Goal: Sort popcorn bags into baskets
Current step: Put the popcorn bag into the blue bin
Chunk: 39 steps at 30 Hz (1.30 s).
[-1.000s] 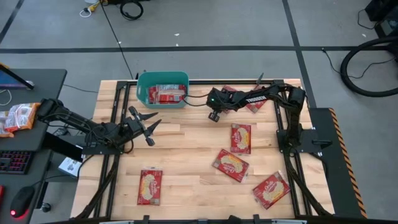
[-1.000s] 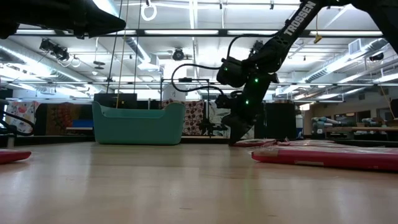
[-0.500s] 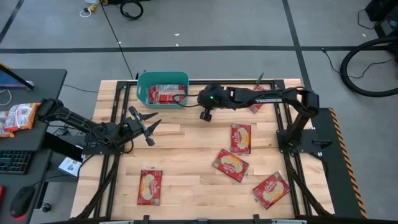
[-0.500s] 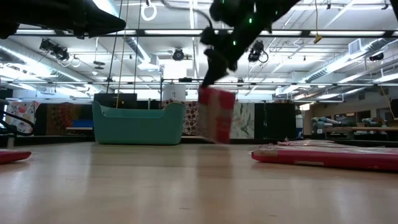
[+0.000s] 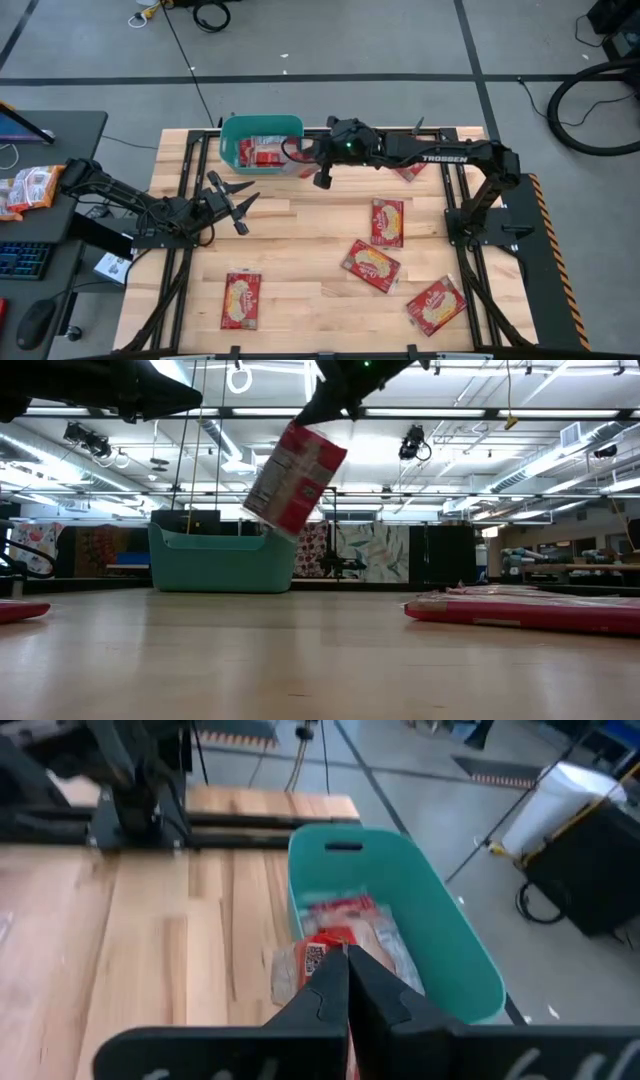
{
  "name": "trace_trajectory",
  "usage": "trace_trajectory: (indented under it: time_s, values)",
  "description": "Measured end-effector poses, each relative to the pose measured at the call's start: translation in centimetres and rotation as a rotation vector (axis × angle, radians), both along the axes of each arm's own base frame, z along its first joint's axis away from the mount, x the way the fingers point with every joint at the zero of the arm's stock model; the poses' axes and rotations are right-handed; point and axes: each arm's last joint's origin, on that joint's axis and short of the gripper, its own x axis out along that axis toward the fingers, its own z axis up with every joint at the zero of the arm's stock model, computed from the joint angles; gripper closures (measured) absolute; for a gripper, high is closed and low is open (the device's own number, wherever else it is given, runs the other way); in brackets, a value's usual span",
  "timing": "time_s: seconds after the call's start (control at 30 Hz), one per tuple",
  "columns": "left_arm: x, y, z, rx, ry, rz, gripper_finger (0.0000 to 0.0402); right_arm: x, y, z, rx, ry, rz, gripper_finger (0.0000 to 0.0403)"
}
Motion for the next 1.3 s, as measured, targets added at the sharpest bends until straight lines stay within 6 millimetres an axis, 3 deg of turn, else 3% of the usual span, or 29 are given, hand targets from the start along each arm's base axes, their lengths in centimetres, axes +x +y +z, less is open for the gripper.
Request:
trace_trajectory:
  time_s: [0.2,0.4,0.67,0.87,1.3]
  values:
    - [0.0,0.0,0.0,-0.001,-0.003,0.0,0.0246,1.1,-0.1,0.1,-0.012,-0.09,0.066,0.0402]
    - [0.1,0.3,0.0,-0.001,-0.004,0.018,0.0246,3.6,-1.1,-0.9,-0.051,-0.131,0.107,0.0402]
    - [0.1,0.5,0.0,-0.002,0.0,0.021,0.0246,6.9,-3.5,0.5,-0.098,-0.152,0.15,0.0402]
    - [0.2,0.5,-0.2,-0.016,0.006,0.015,0.0246,8.7,-6.7,0.7,-0.119,-0.172,0.156,0.0401]
    - [0.2,0.5,-0.2,-0.016,0.008,0.015,0.0246,11.3,-14.9,-4.2,-0.082,-0.161,0.112,0.0401]
